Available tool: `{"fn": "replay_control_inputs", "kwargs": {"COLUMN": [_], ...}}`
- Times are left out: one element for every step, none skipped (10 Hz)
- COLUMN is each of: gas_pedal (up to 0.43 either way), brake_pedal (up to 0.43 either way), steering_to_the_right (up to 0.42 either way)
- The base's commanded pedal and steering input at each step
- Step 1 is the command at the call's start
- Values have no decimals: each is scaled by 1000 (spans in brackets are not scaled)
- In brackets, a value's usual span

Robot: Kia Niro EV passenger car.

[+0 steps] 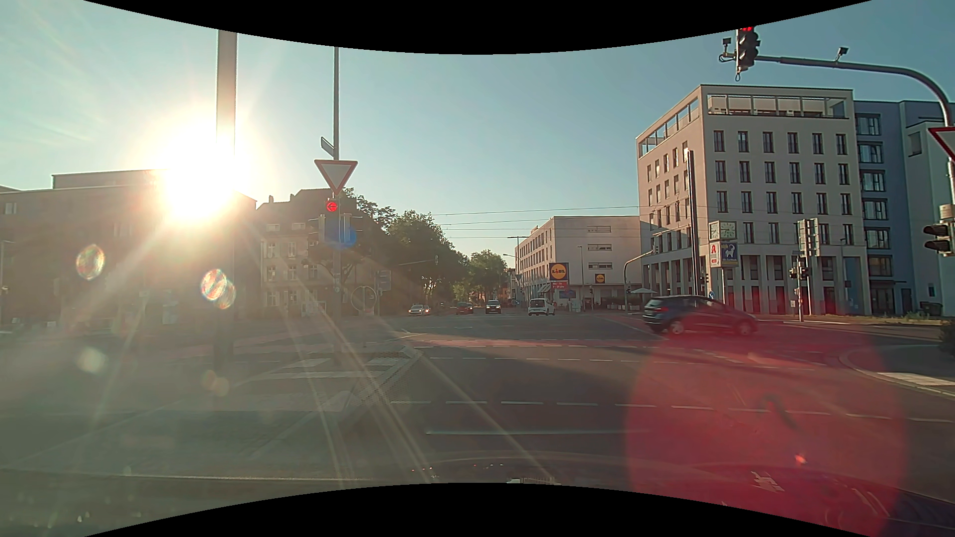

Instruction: Follow the waypoints while adhering to traffic rules and regulations

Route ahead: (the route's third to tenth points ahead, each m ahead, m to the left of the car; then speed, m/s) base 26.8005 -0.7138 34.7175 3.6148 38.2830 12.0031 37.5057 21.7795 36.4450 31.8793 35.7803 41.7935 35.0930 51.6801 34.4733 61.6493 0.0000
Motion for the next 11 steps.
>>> {"fn": "replay_control_inputs", "kwargs": {"gas_pedal": [0, 0, 0, 0, 0, 0, 0, 0, 0, 0, 0], "brake_pedal": [226, 226, 226, 226, 226, 226, 226, 226, 226, 226, 226], "steering_to_the_right": [-1, -1, -1, -1, -1, -1, -1, -1, -1, -1, -1]}}
